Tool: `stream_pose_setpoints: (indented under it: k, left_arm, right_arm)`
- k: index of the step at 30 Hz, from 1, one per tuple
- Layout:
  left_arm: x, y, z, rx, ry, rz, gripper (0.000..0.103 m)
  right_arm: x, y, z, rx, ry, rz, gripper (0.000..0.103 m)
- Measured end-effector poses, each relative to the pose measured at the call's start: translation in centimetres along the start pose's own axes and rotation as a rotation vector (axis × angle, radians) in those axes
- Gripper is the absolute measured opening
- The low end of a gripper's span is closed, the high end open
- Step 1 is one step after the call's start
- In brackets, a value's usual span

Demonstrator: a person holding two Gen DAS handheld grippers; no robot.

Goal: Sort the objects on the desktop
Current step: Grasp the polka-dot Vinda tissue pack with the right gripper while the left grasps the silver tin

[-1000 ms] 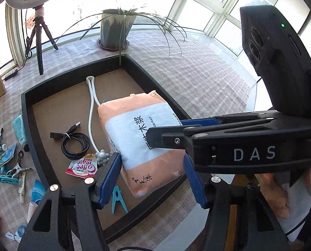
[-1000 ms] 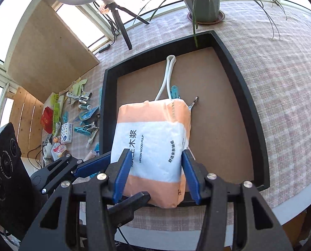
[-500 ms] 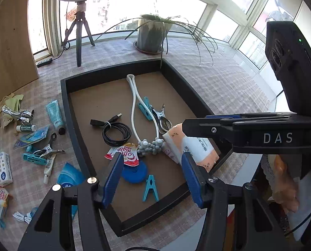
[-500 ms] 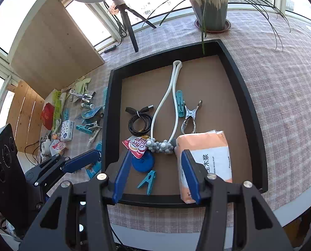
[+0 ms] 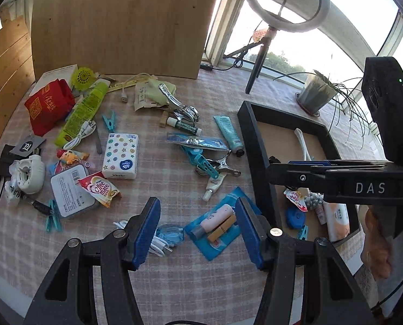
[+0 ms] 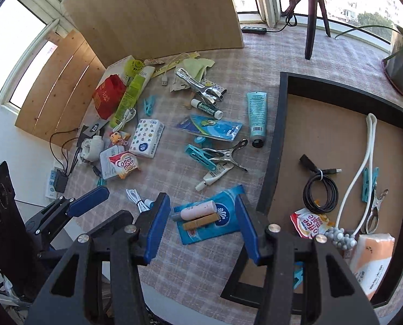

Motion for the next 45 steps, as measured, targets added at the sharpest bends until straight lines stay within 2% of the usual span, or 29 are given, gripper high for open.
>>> stream_pose_setpoints:
  k: [9, 17, 21, 26, 30, 33, 39, 45]
  left_arm:
    - [-8.9, 1.7, -1.8, 0.014, -0.098, -0.155, 0.054]
    - [-14.6, 2.6, -1.5, 0.017, -0.133, -0.264, 0.054]
    - [-16.6, 2.9, -0.9, 0.011, -0.139, -0.303, 0.054]
    - [-19.1, 3.3, -0.3, -0.003, -0.146, -0.361, 0.054]
    - [-20.3, 3.3, 0.7, -0.045, -0.154, -0.393, 0.054]
    - [-20.7, 3.1, 1.5, -0.063, -0.141, -0.413, 0.055]
    - [-20.7, 2.1, 3.7, -0.097, -0.121, -0.443, 0.055]
    - [-19.6, 1.2, 5.5, -0.127, -0.152, -0.397, 0.056]
  right_arm:
    - [-8.8, -1.8, 4.5, -0.066, -0.012, -0.15, 0.05]
    - [-13.0, -3.7, 7.9, -0.108, 0.001, -0.216, 0.05]
    - [-13.3, -5.0, 9.9, -0.125, 0.034, -0.219, 0.05]
    - [-12.2, -7.2, 12.1, -0.164, 0.04, -0.142, 0.05]
    - [-11.2, -8.4, 13.2, -0.172, 0.034, -0.089, 0.052]
    - [-11.2, -8.8, 14.4, -0.189, 0.035, -0.073, 0.053]
    - [-12.0, -9.3, 17.8, -0.212, 0.091, -0.074, 0.054]
    - [-12.6, -9.2, 20.3, -0.214, 0.175, -0.108, 0.057]
Point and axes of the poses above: each gripper's, at about its wrist camera, not at the fingertips, and z roughly the way its jaws point, x to its right, y to its underside, the point moved 3 cm from there along z, roughly the way its jaws point, and after that the axes turned 7 degrees about z, right-handed, at the moved point
